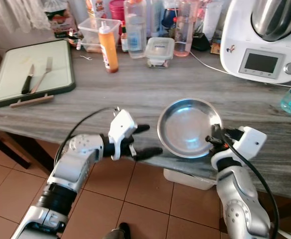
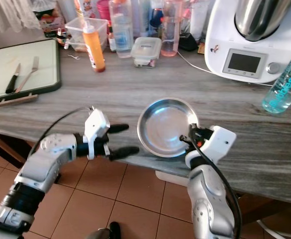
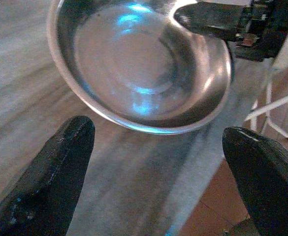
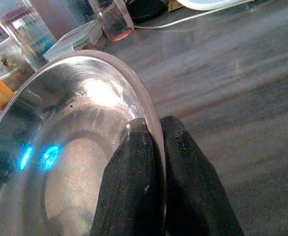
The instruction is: Setting the table
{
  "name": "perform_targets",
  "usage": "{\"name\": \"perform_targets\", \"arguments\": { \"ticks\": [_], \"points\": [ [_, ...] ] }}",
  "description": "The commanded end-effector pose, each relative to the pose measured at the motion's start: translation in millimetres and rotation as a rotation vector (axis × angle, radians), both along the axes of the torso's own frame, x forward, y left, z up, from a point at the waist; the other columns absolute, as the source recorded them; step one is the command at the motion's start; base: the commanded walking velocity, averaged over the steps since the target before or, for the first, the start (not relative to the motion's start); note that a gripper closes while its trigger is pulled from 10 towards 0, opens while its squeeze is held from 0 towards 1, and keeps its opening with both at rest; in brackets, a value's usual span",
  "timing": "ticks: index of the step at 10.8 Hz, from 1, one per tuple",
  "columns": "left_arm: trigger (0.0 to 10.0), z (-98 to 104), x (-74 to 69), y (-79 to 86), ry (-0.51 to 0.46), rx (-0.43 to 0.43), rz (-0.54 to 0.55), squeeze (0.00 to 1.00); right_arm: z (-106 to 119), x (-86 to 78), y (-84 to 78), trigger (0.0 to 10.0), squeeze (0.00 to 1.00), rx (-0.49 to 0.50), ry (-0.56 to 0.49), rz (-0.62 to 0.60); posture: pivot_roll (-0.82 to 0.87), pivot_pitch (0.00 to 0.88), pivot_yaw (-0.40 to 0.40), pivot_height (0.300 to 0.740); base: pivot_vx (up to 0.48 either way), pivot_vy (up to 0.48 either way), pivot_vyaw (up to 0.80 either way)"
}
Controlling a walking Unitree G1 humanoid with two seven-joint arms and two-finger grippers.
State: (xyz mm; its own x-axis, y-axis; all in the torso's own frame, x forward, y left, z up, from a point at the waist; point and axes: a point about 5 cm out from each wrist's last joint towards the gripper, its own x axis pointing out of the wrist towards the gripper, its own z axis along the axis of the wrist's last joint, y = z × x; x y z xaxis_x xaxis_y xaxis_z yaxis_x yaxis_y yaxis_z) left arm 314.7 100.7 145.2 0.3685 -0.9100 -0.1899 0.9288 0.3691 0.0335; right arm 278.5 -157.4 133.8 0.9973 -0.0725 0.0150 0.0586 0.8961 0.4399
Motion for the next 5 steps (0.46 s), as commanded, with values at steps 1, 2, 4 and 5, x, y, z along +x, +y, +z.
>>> {"name": "perform_targets", "arguments": {
  "ticks": [1, 2, 4, 5],
  "points": [
    [10.0, 0.6, -2.8, -1.7, -0.006, 0.021, -0.026, 0.00, -1.6, 1.6, 9.6, 10.0, 0.00, 0.085, 0.008, 0.004, 0.06, 0.126, 0.004, 0.740, 0.000, 0.000, 0.00],
    [10.0, 0.5, -3.5, -1.8, -0.005, 0.024, -0.034, 0.00, -2.7, 1.6, 12.2, 10.0, 0.00, 0.107, 0.009, 0.009, 0.07, 0.126, 0.007, 0.740, 0.000, 0.000, 0.00],
    [10.0, 0.2, -2.7, -2.7, -0.013, 0.035, -0.042, 0.00, -8.3, 2.2, 14.8, 10.0, 0.00, 0.110, 0.045, 0.002, 0.06, 0.127, 0.011, 0.740, 0.000, 0.000, 0.00],
    [10.0, 0.4, -1.9, -3.4, -0.014, 0.035, -0.041, 0.00, -10.5, 2.0, 11.9, 10.0, 0.00, 0.140, 0.054, -0.019, 0.06, 0.127, 0.012, 0.740, 0.000, 0.000, 0.00]
  ]
}}
